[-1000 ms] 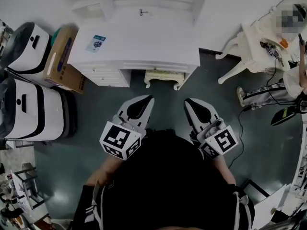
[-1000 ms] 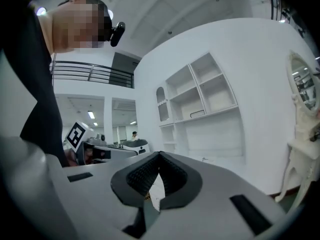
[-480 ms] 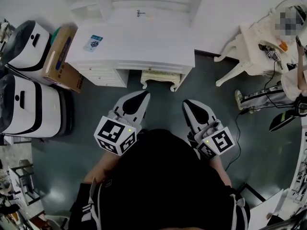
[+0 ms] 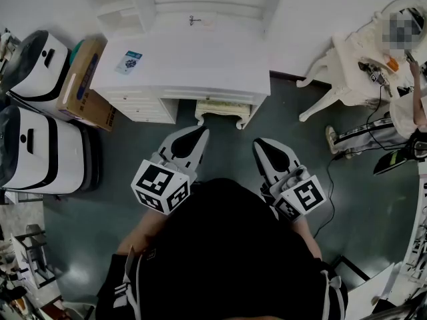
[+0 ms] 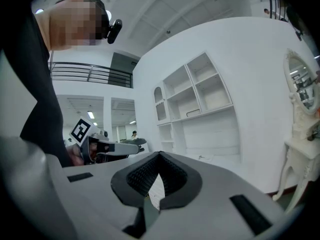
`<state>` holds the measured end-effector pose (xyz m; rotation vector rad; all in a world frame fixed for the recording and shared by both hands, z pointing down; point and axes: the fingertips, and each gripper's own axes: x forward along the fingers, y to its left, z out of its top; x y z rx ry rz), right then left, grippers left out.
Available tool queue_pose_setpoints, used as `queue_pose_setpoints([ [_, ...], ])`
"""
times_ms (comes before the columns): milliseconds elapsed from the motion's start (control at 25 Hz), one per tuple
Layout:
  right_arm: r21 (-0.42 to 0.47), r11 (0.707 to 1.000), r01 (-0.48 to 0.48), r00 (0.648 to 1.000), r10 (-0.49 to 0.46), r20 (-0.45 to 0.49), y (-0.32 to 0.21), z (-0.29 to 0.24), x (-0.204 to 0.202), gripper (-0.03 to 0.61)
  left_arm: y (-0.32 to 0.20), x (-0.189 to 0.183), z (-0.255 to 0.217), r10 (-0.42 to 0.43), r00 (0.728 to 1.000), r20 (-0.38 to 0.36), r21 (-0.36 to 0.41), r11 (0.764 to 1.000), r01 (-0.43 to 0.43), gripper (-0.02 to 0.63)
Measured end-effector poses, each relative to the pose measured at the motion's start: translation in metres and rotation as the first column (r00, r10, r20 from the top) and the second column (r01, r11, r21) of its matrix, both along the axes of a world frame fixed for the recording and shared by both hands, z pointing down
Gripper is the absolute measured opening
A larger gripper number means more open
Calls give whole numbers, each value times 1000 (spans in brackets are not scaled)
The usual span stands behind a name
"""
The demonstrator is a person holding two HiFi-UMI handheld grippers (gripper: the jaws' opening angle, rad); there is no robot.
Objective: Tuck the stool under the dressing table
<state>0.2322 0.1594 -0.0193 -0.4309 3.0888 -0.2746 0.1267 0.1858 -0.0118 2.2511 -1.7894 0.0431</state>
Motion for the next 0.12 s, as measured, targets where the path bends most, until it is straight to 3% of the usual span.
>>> queue_pose_setpoints([
  [120, 3, 1000, 5, 1000, -5, -5, 0, 0, -2, 18, 0, -2, -1, -2, 1000, -1, 1, 1000, 2, 3],
])
